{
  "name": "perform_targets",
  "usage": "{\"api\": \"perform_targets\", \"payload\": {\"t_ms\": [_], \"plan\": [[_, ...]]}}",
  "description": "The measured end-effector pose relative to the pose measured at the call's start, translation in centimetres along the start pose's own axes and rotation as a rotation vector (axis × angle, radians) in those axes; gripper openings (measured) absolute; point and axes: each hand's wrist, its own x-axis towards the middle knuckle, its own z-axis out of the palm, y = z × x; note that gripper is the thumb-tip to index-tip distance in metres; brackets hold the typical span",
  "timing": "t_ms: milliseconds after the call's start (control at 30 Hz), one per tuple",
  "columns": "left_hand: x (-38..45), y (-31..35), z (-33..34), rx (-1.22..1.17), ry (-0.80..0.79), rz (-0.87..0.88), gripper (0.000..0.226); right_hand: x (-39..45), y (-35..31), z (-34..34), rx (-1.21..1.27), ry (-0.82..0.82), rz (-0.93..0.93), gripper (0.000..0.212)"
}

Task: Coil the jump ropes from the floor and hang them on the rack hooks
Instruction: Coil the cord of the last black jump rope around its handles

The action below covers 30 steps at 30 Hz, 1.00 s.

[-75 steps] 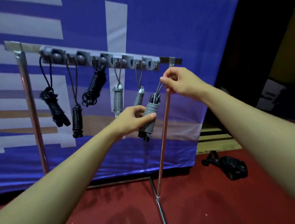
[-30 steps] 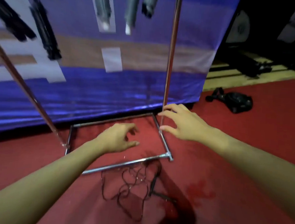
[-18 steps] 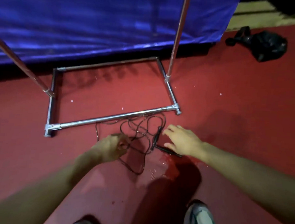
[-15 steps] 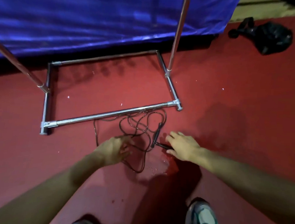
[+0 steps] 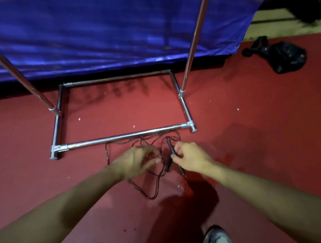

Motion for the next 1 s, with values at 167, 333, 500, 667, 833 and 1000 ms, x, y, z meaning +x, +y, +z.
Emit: {"api": "perform_targets", "payload": {"t_ms": [167,333,500,667,833,1000], "plan": [[0.5,8.5,-7.1,-0.199,0.179,-0.051,0.042,-5.1,-6.7,-11.4,0.207,0.217,-0.211,0.02],[-1.9,16.4,-13.3,-0.3,0.314,0.078,0.019,-11.6,-9.6,-18.5,0.162,0.346,-0.413,0.016],[-6.8,24.3,-18.1,-0.236,0.285,0.285,0.016,-14.7,-8.6,-24.1,0.329,0.451,-0.478,0.04],[-9.4,27.3,-21.3,-0.264,0.473,0.383,0.019,-15.4,-10.3,-22.6,0.553,0.199,-0.48,0.015],[-10.3,22.0,-21.0,-0.059,0.592,0.099,0.017,-15.6,-9.9,-21.6,0.476,0.26,-0.364,0.035],[-11.3,20.6,-20.8,-0.342,0.537,-0.008,0.036,-15.9,-11.2,-22.5,0.057,0.336,-0.426,0.033]]}}
